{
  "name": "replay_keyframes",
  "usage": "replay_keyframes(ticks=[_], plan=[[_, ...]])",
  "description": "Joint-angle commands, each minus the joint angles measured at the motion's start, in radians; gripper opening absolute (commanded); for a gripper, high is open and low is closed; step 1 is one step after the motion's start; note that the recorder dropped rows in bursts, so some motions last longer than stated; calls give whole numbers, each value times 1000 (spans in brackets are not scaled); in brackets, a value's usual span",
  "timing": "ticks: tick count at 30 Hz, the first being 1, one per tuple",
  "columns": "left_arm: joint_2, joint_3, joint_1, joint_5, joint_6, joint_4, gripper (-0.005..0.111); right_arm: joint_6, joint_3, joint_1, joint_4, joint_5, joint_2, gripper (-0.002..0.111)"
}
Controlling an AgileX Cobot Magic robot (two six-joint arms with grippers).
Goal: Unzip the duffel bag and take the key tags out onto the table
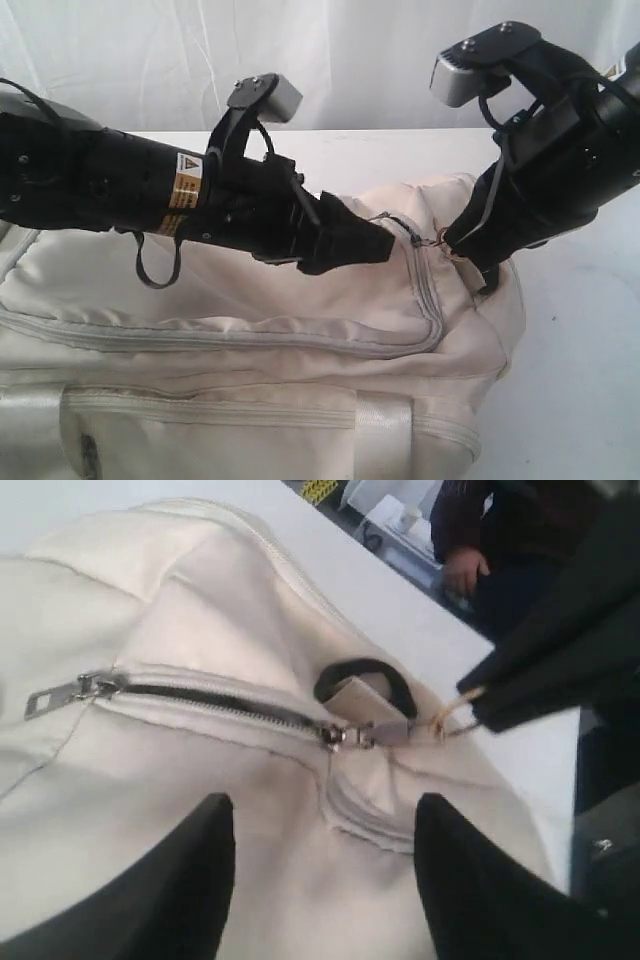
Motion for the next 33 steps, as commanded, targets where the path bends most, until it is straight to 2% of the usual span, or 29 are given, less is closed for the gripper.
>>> replay_keyframes(ticks=[1,5,10,16,25,33], plan=[[5,7,-38,13,377,20,58,-9,-14,-7,2,20,-13,0],[5,7,-93,156,589,11,58,-4,-14,-7,2,22,-13,0],[5,7,-160,181,795,-83,58,-4,-14,-7,2,22,-13,0],[7,7,-228,324,947,-206,56,-3,-14,-7,2,20,-13,0],[14,7,-236,337,1071,-362,56,2,-14,-7,2,28,-9,0],[47,7,-236,316,1108,-383,48,11,-14,-7,4,41,-9,0]])
